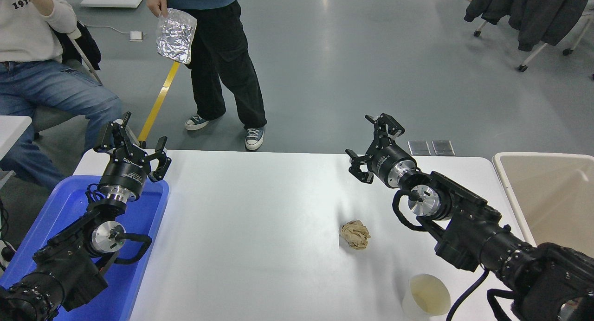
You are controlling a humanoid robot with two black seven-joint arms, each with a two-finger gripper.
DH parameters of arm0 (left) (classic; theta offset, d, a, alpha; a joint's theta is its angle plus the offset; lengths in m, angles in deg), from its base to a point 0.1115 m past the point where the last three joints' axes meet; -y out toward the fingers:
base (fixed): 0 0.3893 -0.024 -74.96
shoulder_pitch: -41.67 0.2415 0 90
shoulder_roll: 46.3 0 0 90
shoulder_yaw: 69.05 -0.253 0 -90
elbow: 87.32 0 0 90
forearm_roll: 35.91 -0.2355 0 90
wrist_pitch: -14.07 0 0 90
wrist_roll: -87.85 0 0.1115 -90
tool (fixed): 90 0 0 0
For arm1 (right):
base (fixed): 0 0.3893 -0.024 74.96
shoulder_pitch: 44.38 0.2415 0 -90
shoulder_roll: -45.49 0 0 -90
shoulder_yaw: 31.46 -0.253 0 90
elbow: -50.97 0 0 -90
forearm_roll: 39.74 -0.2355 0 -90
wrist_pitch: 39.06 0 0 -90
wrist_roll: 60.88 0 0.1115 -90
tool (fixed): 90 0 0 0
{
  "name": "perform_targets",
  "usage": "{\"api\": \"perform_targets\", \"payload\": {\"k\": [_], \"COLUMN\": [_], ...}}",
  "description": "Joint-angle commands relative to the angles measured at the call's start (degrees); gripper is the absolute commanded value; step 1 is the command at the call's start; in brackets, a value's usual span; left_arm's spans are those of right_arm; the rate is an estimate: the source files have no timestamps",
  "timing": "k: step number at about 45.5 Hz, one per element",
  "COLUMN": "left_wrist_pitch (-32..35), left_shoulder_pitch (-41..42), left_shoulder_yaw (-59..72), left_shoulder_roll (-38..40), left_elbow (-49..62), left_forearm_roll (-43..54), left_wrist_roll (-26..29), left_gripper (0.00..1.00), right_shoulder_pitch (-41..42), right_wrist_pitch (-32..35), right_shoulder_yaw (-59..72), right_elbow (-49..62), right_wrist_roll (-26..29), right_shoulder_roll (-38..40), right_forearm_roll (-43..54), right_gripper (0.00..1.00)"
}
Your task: Dispose of the paper cup in the dustbin
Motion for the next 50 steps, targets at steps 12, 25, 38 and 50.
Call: {"api": "perform_targets", "payload": {"k": [12, 25, 38, 50], "left_wrist_pitch": [0.01, 0.01, 0.01, 0.01], "left_shoulder_pitch": [-0.03, -0.03, 0.14, 0.32], "left_shoulder_yaw": [-0.18, -0.18, 0.17, 0.69], "left_shoulder_roll": [-0.1, -0.1, 0.16, 0.16], "left_elbow": [0.05, -0.03, -0.03, 0.05], "left_forearm_roll": [0.0, 0.0, 0.0, 0.0], "left_wrist_roll": [-0.02, -0.02, -0.02, -0.02], "left_gripper": [1.0, 1.0, 1.0, 1.0], "right_shoulder_pitch": [-0.05, 0.04, -0.75, -1.46], "right_wrist_pitch": [0.21, 0.3, 0.12, 0.03], "right_shoulder_yaw": [-0.2, -0.2, -0.11, 0.06], "right_elbow": [-0.12, -0.04, -0.03, -0.38], "right_wrist_roll": [0.0, 0.0, 0.0, 0.0], "right_shoulder_roll": [0.03, -0.14, -0.14, -0.76], "right_forearm_roll": [0.01, -0.08, -0.08, 0.01], "right_gripper": [1.0, 1.0, 1.0, 1.0]}}
